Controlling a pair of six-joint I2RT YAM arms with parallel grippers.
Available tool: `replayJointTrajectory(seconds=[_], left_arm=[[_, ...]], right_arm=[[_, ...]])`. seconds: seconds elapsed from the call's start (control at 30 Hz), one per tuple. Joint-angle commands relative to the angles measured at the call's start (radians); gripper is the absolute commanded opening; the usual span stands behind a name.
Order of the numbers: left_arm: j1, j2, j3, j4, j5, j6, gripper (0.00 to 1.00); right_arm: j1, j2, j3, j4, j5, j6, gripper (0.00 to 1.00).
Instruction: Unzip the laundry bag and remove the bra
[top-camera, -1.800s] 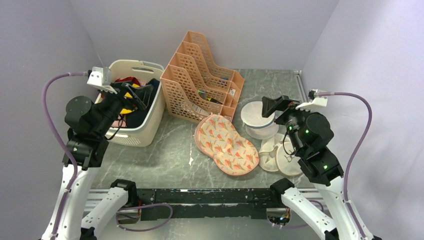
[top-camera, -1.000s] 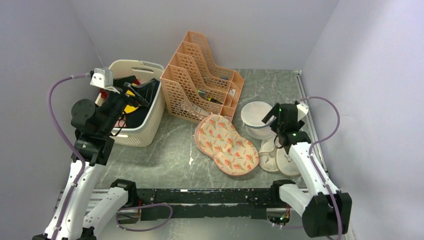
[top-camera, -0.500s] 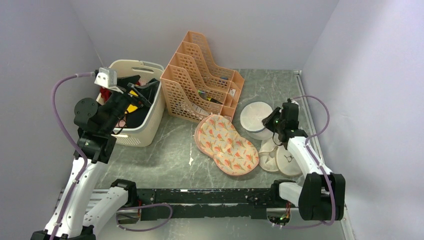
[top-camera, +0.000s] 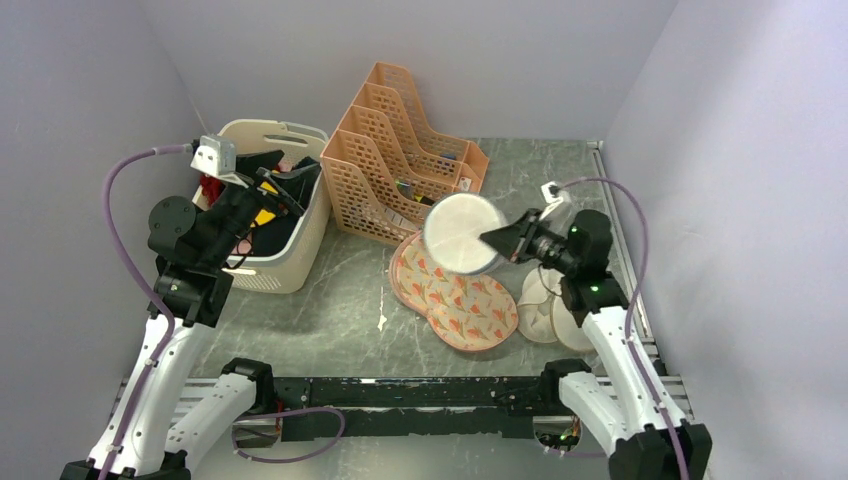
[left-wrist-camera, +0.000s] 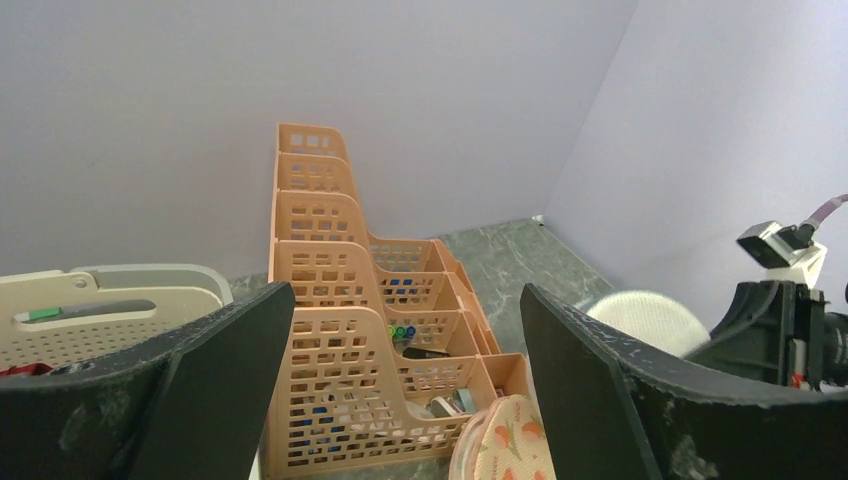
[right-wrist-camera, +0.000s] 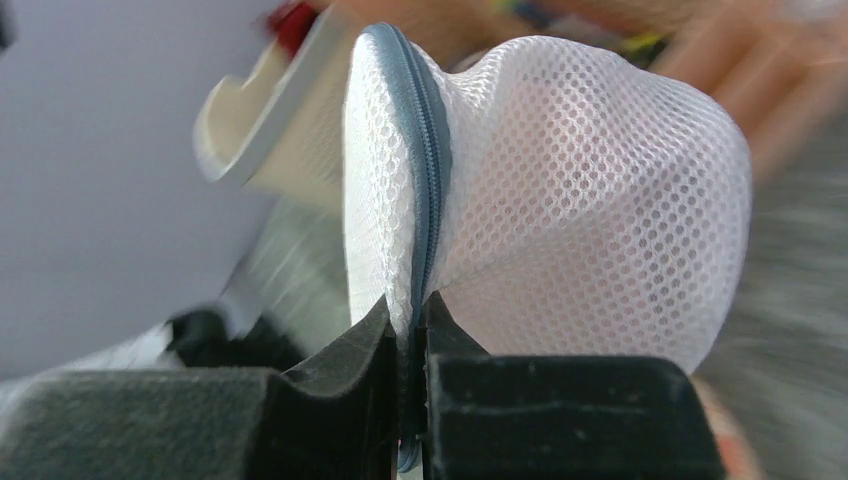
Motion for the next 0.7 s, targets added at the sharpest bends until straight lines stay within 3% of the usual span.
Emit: replayJointTrajectory(seconds=[0.0,0.13,0.37,0.5,0.67], left_arm=[[-0.008,-0.001,-0.001,0.044,0.035,0.005,0.95],[-0.008,0.008,-0.003,0.046,0.040,0.004,0.95],[-0.008,0.031,-0.002,0.036,0.032,0.013,0.95],[-0.008,0.044,0.002,0.033,0.035,0.016,0.95],[-0.008,0.043,0.003,0.032,0.038,0.017,0.95]], right_arm=[[0.231,0.018,0.040,0.084,-0.173,0.082,0.03],[0.496,0.126,0.026,0.232,-0.097,0.163,0.03],[0.687,0.463,-0.013,0.606,-0.094,0.280,0.00],[0.680,0.568,-0.013,0.546,0.003,0.216,0.00],[0.581,0.524,-0.051,0.262,0.286,0.113,0.00]])
